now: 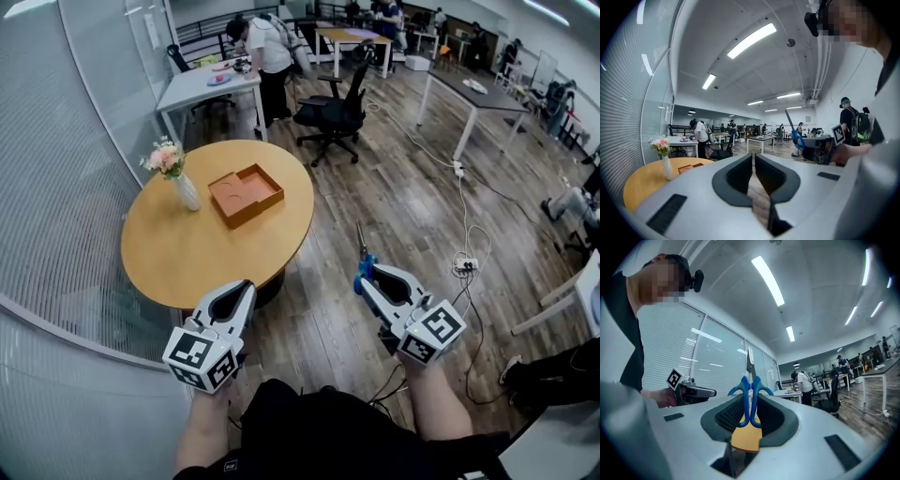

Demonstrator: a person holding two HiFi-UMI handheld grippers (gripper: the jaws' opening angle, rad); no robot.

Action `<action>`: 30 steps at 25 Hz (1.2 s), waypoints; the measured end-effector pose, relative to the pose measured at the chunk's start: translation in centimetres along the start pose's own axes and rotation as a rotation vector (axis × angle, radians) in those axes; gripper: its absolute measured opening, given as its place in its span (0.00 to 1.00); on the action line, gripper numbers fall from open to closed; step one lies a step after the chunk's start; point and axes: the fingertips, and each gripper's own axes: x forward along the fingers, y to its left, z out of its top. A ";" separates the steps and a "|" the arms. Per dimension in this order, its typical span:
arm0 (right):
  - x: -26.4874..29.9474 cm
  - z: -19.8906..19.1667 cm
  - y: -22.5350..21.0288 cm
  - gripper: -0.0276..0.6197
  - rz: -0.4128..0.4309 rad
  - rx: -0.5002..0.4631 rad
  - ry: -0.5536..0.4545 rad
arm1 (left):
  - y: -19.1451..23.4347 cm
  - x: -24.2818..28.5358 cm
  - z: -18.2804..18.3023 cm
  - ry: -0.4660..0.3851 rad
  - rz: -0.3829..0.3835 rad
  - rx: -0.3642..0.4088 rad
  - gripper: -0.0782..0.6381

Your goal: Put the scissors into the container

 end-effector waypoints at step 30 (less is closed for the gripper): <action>27.7 -3.5 -1.0 0.19 -0.007 -0.014 0.136 | 28.1 2.3 -1.5 -0.030 0.003 -0.113 0.15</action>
